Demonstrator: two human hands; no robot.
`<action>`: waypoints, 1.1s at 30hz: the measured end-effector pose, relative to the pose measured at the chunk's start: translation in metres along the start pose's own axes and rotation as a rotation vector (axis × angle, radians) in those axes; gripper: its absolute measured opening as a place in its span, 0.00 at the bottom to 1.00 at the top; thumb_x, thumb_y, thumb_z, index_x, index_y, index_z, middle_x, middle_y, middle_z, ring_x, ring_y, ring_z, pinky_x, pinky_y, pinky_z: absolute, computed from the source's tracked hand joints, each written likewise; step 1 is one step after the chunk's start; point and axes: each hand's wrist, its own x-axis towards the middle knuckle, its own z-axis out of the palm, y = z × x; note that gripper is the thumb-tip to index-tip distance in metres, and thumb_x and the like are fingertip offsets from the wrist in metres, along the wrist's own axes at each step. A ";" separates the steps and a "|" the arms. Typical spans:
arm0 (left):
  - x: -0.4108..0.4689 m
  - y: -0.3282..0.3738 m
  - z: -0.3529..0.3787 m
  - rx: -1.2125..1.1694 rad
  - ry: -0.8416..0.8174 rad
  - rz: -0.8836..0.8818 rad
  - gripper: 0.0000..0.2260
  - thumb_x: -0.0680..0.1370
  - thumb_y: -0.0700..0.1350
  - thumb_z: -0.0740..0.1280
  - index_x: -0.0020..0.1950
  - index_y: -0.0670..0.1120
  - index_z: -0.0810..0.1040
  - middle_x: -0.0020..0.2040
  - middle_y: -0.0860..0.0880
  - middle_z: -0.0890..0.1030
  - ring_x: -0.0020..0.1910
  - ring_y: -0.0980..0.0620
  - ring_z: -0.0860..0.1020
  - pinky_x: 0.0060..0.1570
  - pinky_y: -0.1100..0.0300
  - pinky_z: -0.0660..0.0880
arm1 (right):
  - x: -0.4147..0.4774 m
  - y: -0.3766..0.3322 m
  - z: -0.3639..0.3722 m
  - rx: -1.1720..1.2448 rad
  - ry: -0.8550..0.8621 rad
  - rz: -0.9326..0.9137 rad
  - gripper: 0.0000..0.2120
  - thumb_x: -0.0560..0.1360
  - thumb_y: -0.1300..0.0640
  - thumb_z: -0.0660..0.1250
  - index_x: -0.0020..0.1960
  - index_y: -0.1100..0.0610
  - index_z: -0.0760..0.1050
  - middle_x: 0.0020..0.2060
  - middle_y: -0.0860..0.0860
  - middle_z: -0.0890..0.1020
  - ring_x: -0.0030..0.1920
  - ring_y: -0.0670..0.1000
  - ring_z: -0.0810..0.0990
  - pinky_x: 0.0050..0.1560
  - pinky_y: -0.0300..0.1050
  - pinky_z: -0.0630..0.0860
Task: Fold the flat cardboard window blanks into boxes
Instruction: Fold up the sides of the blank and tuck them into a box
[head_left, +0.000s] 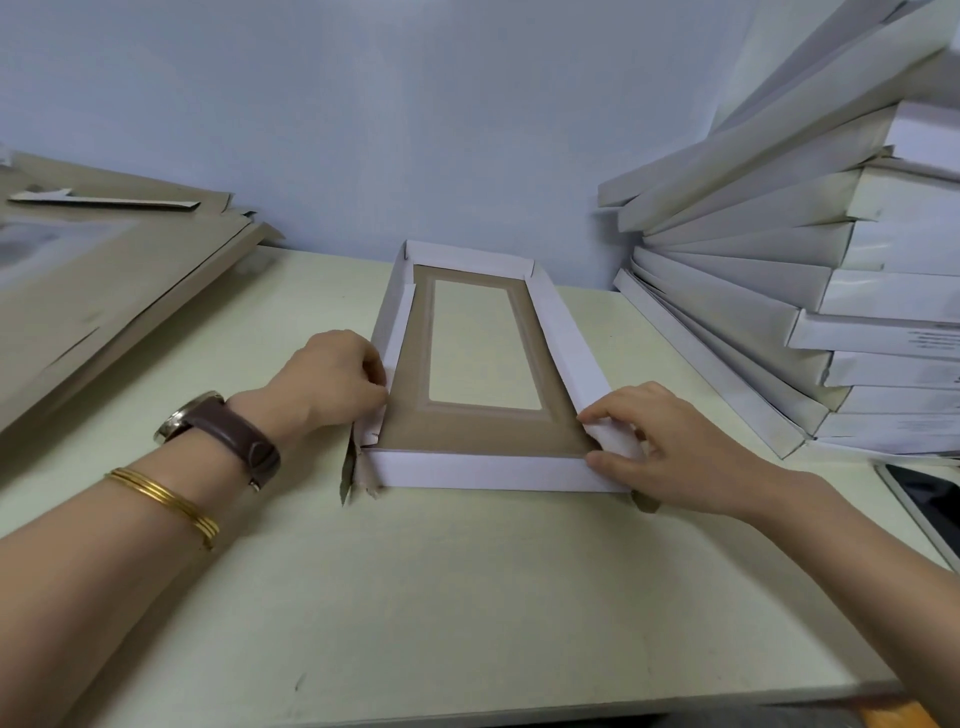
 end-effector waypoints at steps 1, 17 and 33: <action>-0.001 0.000 -0.003 -0.017 -0.033 -0.004 0.06 0.70 0.41 0.69 0.46 0.45 0.83 0.44 0.49 0.81 0.47 0.48 0.78 0.42 0.59 0.73 | -0.001 0.001 0.001 -0.017 -0.001 0.003 0.11 0.74 0.53 0.68 0.57 0.49 0.77 0.49 0.38 0.76 0.53 0.44 0.68 0.50 0.26 0.62; -0.033 -0.005 -0.008 0.042 -0.161 0.113 0.07 0.73 0.42 0.70 0.42 0.55 0.78 0.55 0.50 0.67 0.53 0.51 0.74 0.47 0.63 0.70 | -0.010 0.002 0.005 -0.028 -0.233 0.143 0.18 0.77 0.64 0.56 0.61 0.49 0.75 0.59 0.46 0.67 0.62 0.49 0.60 0.56 0.38 0.59; -0.029 0.012 -0.014 -0.115 -0.203 -0.126 0.04 0.67 0.39 0.75 0.32 0.43 0.82 0.25 0.52 0.77 0.29 0.53 0.76 0.34 0.62 0.72 | 0.005 0.003 0.000 0.281 -0.107 0.365 0.20 0.76 0.53 0.69 0.30 0.65 0.77 0.51 0.43 0.79 0.51 0.25 0.74 0.38 0.40 0.79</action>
